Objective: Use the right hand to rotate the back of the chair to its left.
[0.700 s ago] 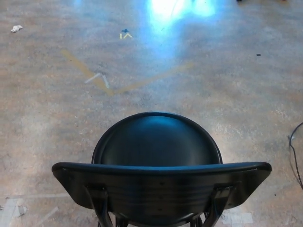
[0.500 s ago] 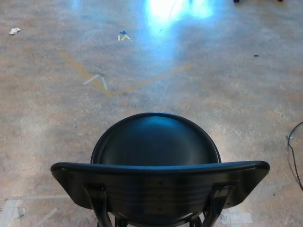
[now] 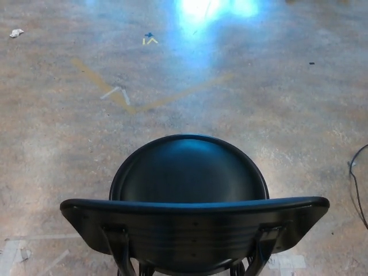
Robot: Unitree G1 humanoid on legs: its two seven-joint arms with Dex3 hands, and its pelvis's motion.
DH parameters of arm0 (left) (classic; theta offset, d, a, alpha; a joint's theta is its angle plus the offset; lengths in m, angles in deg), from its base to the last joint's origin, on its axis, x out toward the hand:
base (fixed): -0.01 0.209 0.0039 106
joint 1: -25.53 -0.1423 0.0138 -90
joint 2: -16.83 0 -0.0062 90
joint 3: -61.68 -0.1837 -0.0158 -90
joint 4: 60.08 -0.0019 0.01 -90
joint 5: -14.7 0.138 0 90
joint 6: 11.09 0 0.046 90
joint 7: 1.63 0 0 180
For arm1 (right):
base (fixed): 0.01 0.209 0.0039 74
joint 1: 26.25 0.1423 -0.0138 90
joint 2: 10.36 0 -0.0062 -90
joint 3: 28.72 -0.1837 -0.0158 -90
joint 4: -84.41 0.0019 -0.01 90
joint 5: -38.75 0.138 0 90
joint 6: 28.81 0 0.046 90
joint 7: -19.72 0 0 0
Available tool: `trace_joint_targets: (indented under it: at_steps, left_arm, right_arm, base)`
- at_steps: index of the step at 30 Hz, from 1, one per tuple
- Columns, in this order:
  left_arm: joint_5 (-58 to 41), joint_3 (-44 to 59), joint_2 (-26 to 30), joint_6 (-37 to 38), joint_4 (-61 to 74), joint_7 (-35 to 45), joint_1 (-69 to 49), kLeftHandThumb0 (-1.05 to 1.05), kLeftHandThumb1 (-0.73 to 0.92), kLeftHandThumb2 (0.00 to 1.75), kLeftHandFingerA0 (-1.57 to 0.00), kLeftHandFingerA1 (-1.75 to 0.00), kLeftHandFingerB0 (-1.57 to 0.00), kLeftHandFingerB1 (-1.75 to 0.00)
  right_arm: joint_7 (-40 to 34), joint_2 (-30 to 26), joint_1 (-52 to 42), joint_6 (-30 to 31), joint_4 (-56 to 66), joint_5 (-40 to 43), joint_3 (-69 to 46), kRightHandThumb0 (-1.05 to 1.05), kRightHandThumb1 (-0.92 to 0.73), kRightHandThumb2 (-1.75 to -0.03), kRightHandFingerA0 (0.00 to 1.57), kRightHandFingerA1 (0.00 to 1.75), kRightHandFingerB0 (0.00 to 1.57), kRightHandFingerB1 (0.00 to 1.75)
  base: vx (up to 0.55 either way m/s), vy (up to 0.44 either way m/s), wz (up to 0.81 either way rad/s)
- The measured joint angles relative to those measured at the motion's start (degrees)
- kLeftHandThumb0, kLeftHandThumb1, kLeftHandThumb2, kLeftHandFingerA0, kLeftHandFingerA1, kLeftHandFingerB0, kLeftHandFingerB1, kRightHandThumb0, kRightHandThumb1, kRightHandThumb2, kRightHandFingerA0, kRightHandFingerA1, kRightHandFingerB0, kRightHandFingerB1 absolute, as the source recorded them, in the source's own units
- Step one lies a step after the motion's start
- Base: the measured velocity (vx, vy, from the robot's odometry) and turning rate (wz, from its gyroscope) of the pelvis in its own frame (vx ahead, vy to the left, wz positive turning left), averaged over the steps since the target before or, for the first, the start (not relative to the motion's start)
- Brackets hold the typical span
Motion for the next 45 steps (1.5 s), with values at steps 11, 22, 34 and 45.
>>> trace_joint_targets:
  at_steps: [11,22,34,45]
  left_arm:
    - [-0.97,0.72,1.5,9.72,5.88,4.44,7.91,-0.94,0.5,0.95,-0.12,-0.42,-0.16,-0.38]
    - [-2.44,-0.31,-0.51,19.61,17.25,9.46,9.3,-0.93,0.56,0.59,-0.18,-0.42,-0.27,-0.38]
    - [-4.27,-1.38,-2.04,26.23,20.27,14.26,9.16,-0.9,0.58,0.59,-0.26,-0.44,-0.34,-0.38]
    - [-4.59,-1.67,-1.43,27.24,14.61,14.89,9.18,-0.92,0.6,0.59,-0.26,-0.41,-0.34,-0.36]
  right_arm:
    - [1.78,-3.68,11.46,-8.88,7.28,-1.24,3.18,-0.79,-0.51,-0.72,0.08,0.3,0.06,0.23]
    - [2.63,-3.67,12.76,-15.77,26.54,-2.73,8.35,-0.86,-0.49,-0.94,0.05,0.15,0.08,0.06]
    - [4.8,-3.94,8.88,-17.03,52.49,-5.02,14.54,-0.88,-0.49,-0.97,0.04,0.21,0.07,0.06]
    - [8.28,-7.2,3.98,-16.83,63.12,-8.49,20.57,-0.86,-0.45,-0.95,0.01,0.15,0.03,0.0]
  base:
    - [0.0,0.0,0.0]
    - [0.0,0.0,0.0]
    - [0.0,0.0,0.0]
    - [0.0,0.0,0.0]
